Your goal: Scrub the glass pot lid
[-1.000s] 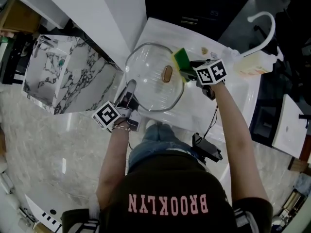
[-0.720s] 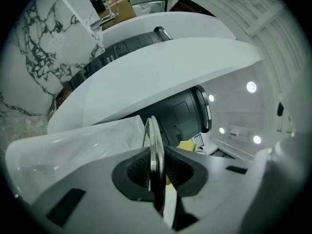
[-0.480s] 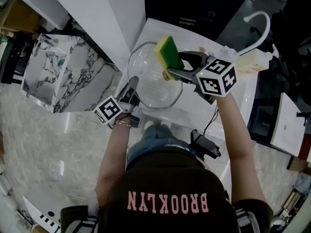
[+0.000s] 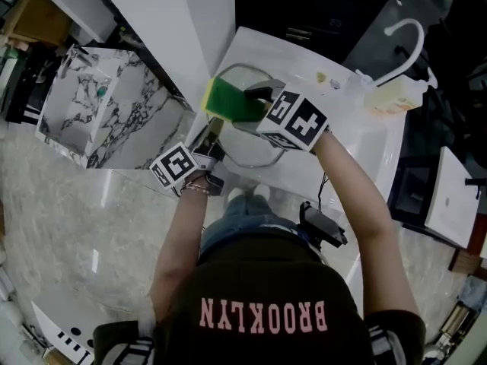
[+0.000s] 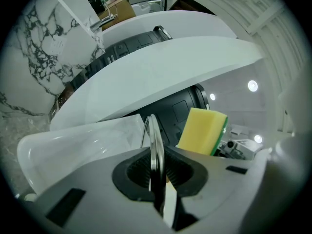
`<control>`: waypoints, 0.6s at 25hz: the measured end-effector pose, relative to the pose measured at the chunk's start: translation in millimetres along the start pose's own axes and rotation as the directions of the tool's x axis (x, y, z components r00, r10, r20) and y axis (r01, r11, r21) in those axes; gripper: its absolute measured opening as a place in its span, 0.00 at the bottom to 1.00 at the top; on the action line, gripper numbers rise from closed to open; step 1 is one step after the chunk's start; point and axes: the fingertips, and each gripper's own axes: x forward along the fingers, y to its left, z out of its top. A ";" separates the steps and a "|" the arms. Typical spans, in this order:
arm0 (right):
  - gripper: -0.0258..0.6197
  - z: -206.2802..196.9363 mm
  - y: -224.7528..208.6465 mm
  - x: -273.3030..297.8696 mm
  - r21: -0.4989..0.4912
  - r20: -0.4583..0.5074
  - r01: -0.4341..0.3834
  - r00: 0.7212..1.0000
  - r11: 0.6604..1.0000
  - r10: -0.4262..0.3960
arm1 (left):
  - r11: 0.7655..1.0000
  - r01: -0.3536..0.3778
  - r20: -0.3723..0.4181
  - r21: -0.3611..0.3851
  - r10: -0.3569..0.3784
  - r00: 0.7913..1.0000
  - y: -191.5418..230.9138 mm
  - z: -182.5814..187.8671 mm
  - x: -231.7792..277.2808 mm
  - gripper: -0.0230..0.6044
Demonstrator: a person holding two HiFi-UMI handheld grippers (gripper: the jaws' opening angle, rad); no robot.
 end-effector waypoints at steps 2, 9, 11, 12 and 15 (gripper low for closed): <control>0.47 -7.3 6.0 9.4 -0.023 -0.066 0.024 0.998 0.999 -0.026 | 1.000 -0.019 0.001 -0.018 0.019 1.000 1.5 -0.6 -3.0 0.10; 0.47 -27.6 13.4 33.8 -0.019 -0.160 0.030 0.987 0.999 -0.032 | 1.000 -0.009 -0.005 -0.018 0.009 1.000 1.8 -0.3 -5.4 0.10; 0.47 -29.8 7.3 37.1 0.015 -0.157 0.019 0.988 1.000 -0.016 | 1.000 -0.014 -0.006 -0.027 0.014 1.000 2.7 -1.2 -6.7 0.10; 0.47 -30.7 3.3 38.5 0.028 -0.158 0.016 0.987 0.999 -0.012 | 0.999 -0.020 -0.009 -0.031 0.019 1.000 2.9 -2.0 -7.8 0.10; 0.47 -32.4 -7.1 42.1 0.044 -0.183 0.017 0.983 0.999 -0.009 | 1.000 -0.019 -0.018 -0.023 0.018 1.000 1.1 -3.7 -8.6 0.10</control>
